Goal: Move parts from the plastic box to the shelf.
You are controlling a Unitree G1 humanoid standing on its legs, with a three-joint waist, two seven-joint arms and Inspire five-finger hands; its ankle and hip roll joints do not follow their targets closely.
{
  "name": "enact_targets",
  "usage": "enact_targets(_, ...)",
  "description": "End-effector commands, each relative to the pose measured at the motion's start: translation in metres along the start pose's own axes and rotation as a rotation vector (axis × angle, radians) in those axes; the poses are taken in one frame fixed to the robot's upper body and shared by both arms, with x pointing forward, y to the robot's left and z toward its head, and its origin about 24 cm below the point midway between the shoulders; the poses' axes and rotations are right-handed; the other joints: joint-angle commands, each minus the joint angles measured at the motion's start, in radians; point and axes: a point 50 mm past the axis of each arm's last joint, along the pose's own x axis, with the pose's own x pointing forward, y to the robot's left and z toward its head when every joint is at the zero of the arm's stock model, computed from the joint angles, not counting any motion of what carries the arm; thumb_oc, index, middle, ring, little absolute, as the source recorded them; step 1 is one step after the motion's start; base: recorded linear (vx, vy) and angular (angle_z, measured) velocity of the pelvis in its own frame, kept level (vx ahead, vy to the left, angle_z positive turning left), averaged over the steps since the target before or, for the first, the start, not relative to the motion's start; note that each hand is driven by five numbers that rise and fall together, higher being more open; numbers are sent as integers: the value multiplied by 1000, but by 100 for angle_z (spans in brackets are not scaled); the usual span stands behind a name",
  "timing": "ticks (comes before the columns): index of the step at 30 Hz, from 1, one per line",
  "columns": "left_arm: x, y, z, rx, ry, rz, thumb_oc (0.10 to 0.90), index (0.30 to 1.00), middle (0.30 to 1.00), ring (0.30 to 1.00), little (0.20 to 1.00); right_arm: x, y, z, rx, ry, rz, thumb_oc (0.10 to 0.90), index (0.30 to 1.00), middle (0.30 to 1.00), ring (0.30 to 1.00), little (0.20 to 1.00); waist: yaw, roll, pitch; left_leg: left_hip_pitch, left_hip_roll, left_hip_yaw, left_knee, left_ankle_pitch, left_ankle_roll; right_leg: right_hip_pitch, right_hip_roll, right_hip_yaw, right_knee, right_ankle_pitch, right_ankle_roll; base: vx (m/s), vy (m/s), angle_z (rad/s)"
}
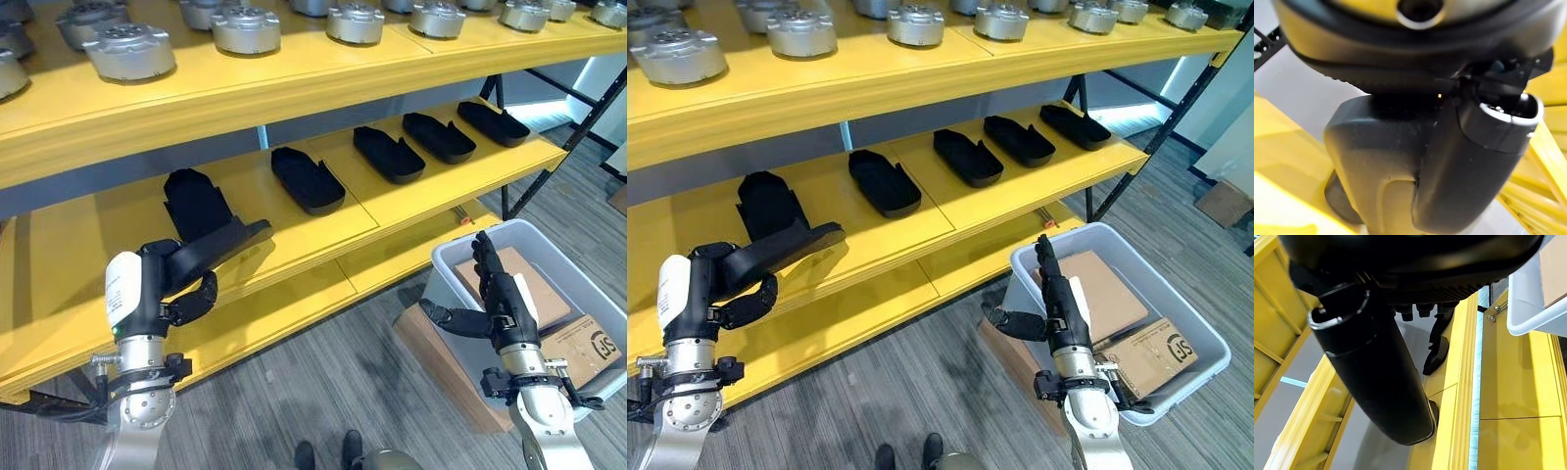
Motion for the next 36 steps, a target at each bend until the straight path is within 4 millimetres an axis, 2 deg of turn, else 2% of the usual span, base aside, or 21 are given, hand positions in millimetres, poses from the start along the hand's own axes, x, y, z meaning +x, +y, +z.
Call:
enact_targets(1,21,36,47,-61,-280,194,400,300,300,300,300,16,-10,45,7,-257,-11,900,1000,1000,1000,1000,-4,5,-116,4,32,36,20,-89,-31,46,-50,35,-46,-61,101,29,-74,5)
enact_targets(6,19,37,46,-72,-270,192,400,300,300,300,300,16,-10,48,11,-271,2,900,1000,1000,1000,1000,-1,18,-103,-5,40,21,35,-90,-41,49,-47,25,-45,-70,89,13,-109,10)
enact_targets(8,20,38,46,-90,-267,199,400,300,300,300,300,19,-7,55,30,-305,23,900,1000,1000,1000,1000,8,23,-67,-55,30,18,140,-106,-50,37,-56,22,-25,-79,78,-72,-136,13)
enact_targets(10,23,38,51,-115,-290,204,400,300,300,300,300,21,-8,62,27,-344,37,900,1000,1000,1000,1000,6,20,-24,-135,34,41,283,-125,-80,12,-76,4,-1,-84,63,-161,-83,14)
enact_targets(11,25,39,53,-124,-300,209,400,300,300,300,300,22,-10,65,10,-358,31,900,1000,1000,1000,1000,-3,18,-11,-153,80,74,338,-139,-89,-6,-89,-13,21,-88,60,-158,-26,41)
enact_targets(12,26,40,55,-130,-312,214,400,300,300,300,300,23,-11,67,1,-364,22,900,1000,1000,1000,1000,-14,15,-12,-148,119,104,333,-140,-86,-23,-103,-24,28,-82,59,-91,9,83)
enact_targets(13,26,42,57,-133,-320,224,400,300,300,300,300,24,-11,68,-8,-373,12,900,1000,1000,1000,1000,-18,14,-11,-129,188,122,319,-122,-95,-38,-115,-25,45,-86,62,-62,79,100)
enact_targets(14,24,45,55,-118,-318,237,400,300,300,300,300,22,-12,67,-25,-370,3,900,1000,1000,1000,1000,-27,28,-20,-87,287,121,250,-26,-117,-71,-121,-24,67,-97,69,-48,85,79)
enact_targets(15,25,46,55,-118,-317,248,400,300,300,300,300,21,-13,68,-44,-374,-5,900,1000,1000,1000,1000,-36,42,-26,-70,340,110,178,55,-135,-104,-120,-27,96,-108,67,-167,222,38)
enact_targets(16,27,44,57,-139,-322,262,400,300,300,300,300,18,-15,61,-21,-344,-23,900,1000,1000,1000,1000,-63,72,-26,-44,434,126,43,196,-164,-186,-147,-51,171,-131,76,-206,305,22)
enact_targets(17,28,44,57,-132,-323,266,400,300,300,300,300,18,-16,57,-28,-329,-35,900,1000,1000,1000,1000,-68,95,-26,-27,454,117,-14,267,-193,-238,-155,-55,219,-129,88,-173,339,57)
enact_targets(18,27,42,57,-137,-324,255,400,300,300,300,300,18,-16,55,-28,-320,-41,900,1000,1000,1000,1000,-67,105,-29,-26,455,108,-43,281,-212,-265,-158,-41,264,-147,94,-52,345,61)
enact_targets(19,27,41,61,-128,-348,233,400,300,300,300,300,15,-20,55,-15,-318,-55,900,1000,1000,1000,1000,-71,121,-30,-50,479,160,-45,306,-246,-287,-180,-36,295,-139,103,32,256,47)
enact_targets(22,24,43,59,-108,-344,235,400,300,300,300,300,12,-20,51,-9,-298,-62,900,1000,1000,1000,1000,-68,121,-36,-25,479,175,-45,242,-252,-279,-194,-24,313,-154,121,64,191,2)
enact_targets(24,22,42,55,-103,-329,226,400,300,300,300,300,10,-20,48,-15,-283,-72,900,1000,1000,1000,1000,-62,118,-34,-14,462,191,-45,199,-237,-264,-211,-27,310,-138,130,40,208,4)
enact_targets(25,23,44,55,-96,-332,230,400,300,300,300,300,9,-21,45,-8,-267,-79,900,1000,1000,1000,1000,-59,109,-32,-7,431,191,-40,131,-217,-236,-240,-24,289,-120,147,94,474,32)
enact_targets(26,25,47,55,-90,-331,250,400,300,300,300,300,3,-26,39,-38,-231,-101,900,1000,1000,1000,1000,-59,89,-31,11,372,189,-15,33,-195,-164,-297,-43,241,-88,176,89,493,40)
enact_targets(31,23,52,54,-73,-328,263,400,300,300,300,300,-2,-28,32,-51,-184,-111,900,1000,1000,1000,1000,-57,67,-49,29,317,185,6,-30,-169,-111,-341,-53,189,-50,201,28,235,20)
enact_targets(33,23,53,52,-60,-317,262,400,300,300,300,300,-5,-28,27,-47,-156,-115,900,1000,1000,1000,1000,-52,45,-64,36,292,178,21,-61,-155,-86,-361,-61,179,-43,216,22,162,4)
enact_targets(36,22,53,51,-47,-309,256,400,300,300,300,300,-6,-28,24,-40,-141,-122,900,1000,1000,1000,1000,-46,27,-70,47,274,171,33,-81,-145,-60,-379,-73,176,-38,228,17,121,13)
